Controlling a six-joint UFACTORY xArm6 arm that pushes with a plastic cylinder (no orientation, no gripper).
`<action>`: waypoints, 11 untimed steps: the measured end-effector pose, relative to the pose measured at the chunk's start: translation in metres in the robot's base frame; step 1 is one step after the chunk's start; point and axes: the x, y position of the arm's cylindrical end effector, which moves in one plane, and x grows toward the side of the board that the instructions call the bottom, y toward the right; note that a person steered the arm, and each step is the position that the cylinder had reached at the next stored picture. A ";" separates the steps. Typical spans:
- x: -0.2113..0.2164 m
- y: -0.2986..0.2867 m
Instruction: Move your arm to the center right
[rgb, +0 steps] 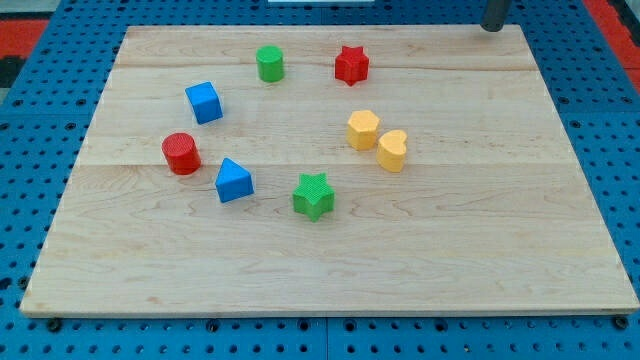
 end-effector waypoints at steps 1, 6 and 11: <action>0.000 0.000; -0.001 0.004; 0.260 0.049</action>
